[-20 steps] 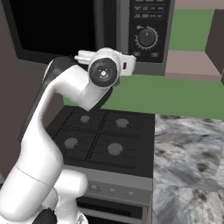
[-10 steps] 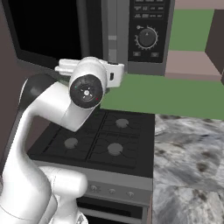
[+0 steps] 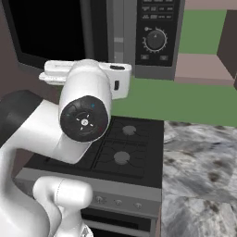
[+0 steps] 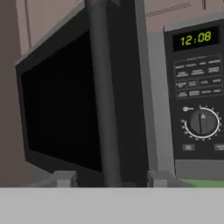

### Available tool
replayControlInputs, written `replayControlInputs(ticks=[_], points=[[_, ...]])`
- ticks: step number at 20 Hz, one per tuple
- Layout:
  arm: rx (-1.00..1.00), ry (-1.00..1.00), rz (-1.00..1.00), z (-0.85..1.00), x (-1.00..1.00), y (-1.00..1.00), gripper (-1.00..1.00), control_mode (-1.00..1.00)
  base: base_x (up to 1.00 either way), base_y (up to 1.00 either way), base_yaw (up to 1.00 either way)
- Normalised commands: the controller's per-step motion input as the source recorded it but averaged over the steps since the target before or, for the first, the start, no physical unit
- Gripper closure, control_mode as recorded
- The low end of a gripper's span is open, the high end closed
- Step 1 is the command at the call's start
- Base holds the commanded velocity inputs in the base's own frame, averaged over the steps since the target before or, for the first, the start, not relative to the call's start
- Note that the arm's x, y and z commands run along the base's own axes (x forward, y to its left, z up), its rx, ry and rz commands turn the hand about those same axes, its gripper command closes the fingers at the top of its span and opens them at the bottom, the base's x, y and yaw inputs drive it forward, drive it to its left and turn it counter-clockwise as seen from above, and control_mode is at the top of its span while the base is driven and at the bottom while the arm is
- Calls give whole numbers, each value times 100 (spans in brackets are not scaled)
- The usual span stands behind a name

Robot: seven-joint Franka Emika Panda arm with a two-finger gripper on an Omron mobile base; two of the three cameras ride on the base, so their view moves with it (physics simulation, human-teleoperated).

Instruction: Open the microwave door.

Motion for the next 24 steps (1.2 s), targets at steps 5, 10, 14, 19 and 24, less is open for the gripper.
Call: replayControlInputs(ticks=[5,10,14,19,24], points=[[-2,-15,0,24,-31,-41,-100,-100,0,0,0],[-20,-20,6,-34,7,-56,-100,-100,0,0,0],[-36,-28,21,-87,40,-31,-100,-100,0,0,0],[-46,-38,28,-76,34,-1,-100,-100,0,0,0],[-32,-23,24,-15,69,0,-100,-100,0,0,0]])
